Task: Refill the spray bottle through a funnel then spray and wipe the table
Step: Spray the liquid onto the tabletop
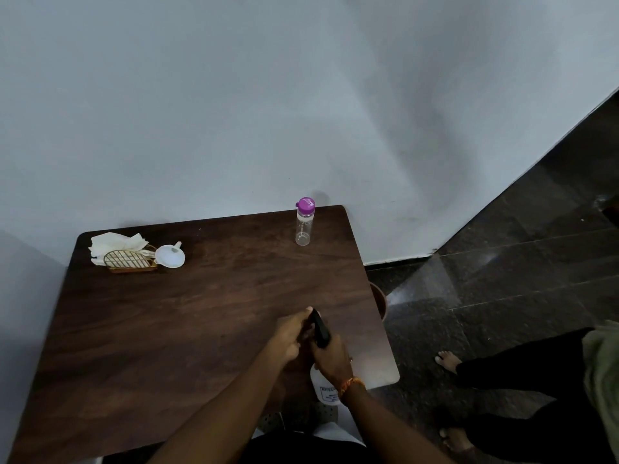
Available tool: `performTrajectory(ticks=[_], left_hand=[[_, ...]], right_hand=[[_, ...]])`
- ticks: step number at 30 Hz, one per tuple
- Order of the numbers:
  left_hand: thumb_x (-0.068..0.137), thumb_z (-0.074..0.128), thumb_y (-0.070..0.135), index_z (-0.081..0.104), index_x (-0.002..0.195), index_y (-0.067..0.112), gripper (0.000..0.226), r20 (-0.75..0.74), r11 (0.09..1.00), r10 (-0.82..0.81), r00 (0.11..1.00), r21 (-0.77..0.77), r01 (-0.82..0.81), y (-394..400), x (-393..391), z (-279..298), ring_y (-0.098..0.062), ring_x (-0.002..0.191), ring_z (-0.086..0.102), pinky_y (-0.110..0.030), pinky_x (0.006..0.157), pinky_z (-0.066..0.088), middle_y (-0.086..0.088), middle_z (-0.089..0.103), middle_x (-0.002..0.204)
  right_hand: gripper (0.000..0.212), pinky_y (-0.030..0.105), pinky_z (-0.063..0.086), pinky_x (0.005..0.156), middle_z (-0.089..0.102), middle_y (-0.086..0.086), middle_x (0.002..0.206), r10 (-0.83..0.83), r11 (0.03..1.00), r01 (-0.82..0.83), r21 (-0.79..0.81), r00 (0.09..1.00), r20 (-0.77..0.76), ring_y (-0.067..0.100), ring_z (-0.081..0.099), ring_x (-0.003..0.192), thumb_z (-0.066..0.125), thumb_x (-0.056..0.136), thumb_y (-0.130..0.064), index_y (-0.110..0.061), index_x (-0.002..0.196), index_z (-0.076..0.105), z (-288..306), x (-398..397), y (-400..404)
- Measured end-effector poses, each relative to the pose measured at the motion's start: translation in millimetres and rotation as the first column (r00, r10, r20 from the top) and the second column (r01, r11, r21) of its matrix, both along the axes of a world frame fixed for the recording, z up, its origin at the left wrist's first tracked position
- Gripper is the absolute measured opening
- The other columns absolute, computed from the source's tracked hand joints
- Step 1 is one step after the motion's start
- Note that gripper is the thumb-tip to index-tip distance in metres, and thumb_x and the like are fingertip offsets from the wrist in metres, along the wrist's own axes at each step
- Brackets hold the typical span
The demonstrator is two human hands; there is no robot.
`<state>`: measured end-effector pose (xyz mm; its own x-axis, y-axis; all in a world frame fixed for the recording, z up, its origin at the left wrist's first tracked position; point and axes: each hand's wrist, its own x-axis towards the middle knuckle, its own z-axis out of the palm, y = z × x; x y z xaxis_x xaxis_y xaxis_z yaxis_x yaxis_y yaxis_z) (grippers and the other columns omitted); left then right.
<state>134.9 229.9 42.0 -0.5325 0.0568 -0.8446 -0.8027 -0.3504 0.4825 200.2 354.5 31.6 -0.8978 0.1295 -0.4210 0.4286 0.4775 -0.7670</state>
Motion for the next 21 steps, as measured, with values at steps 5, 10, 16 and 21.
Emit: performTrajectory(ticks=[5, 10, 16, 21], left_hand=[[0.103, 0.066, 0.018, 0.076, 0.112, -0.007, 0.028, -0.034, 0.999, -0.011, 0.999, 0.037, 0.013, 13, 1, 5, -0.029, 0.104, 0.074, -0.037, 0.087, 0.059, -0.017, 0.079, 0.112], [0.098, 0.074, 0.016, 0.077, 0.104, -0.007, 0.024, -0.013, 1.0, 0.016, 1.0, 0.022, -0.015, 17, -2, 1, -0.03, 0.102, 0.074, -0.042, 0.097, 0.059, -0.018, 0.079, 0.108], [0.089, 0.084, 0.017, 0.076, 0.105, -0.007, 0.03, 0.033, 1.0, 0.028, 0.999, 0.007, -0.028, 23, -1, 1, -0.028, 0.084, 0.076, -0.032, 0.064, 0.059, -0.019, 0.079, 0.102], [0.082, 0.09, 0.024, 0.076, 0.11, -0.004, 0.043, 0.044, 0.998, -0.028, 0.999, 0.054, 0.026, 26, -1, -8, -0.03, 0.091, 0.076, -0.035, 0.072, 0.062, -0.022, 0.077, 0.114]], right_hand=[[0.044, 0.047, 0.061, 0.06, 0.074, 0.006, 0.07, -0.026, 0.999, 0.026, -0.023, 1.0, -0.016, 0.026, 0.072, 0.061, 0.061, 0.08, -0.06, -0.019, 0.089, 0.075, -2, 1, 5], [0.031, 0.048, 0.058, 0.057, 0.07, 0.006, 0.063, -0.044, 0.999, 0.044, 0.007, 0.998, -0.035, 0.029, 0.07, 0.057, 0.064, 0.083, -0.049, -0.019, 0.076, 0.07, -3, 6, 9], [0.024, 0.049, 0.06, 0.063, 0.073, 0.006, 0.073, -0.043, 0.998, 0.043, 0.034, 0.999, -0.022, 0.02, 0.069, 0.063, 0.067, 0.089, -0.04, -0.017, 0.086, 0.073, -13, 11, 15], [0.023, 0.054, 0.061, 0.065, 0.074, 0.006, 0.076, -0.066, 0.996, 0.065, 0.066, 0.998, 0.02, 0.022, 0.072, 0.067, 0.069, 0.091, -0.037, -0.015, 0.087, 0.074, -35, 14, 25]])
